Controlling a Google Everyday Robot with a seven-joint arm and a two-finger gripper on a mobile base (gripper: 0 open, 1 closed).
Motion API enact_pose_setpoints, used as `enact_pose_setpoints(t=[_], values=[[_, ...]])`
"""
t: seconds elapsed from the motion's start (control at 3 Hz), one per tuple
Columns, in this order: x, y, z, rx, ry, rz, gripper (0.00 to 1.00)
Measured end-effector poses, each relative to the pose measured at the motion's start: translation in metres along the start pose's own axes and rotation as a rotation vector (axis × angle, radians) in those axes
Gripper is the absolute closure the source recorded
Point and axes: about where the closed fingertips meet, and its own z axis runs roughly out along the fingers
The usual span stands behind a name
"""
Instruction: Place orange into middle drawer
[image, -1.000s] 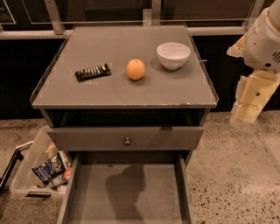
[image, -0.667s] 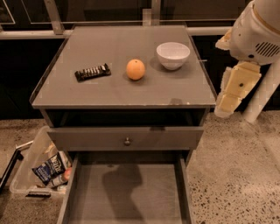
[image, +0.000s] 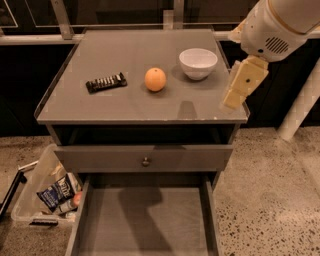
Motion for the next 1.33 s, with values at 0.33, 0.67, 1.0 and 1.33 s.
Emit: enact_pose_setpoints(t=[0.33,0.67,1.0,1.33], values=[[-0.013,-0.022,0.015,0.016,-0.095,-0.018,0.0],[-0.03,-0.038,0.035,0.016,-0.167,-0.057,0.0],[-0.03,-0.038,0.035,0.016,-0.167,-0.058,0.0],[-0.045,-0.042,0.054,-0.005,-0.208,-0.074,0.0]])
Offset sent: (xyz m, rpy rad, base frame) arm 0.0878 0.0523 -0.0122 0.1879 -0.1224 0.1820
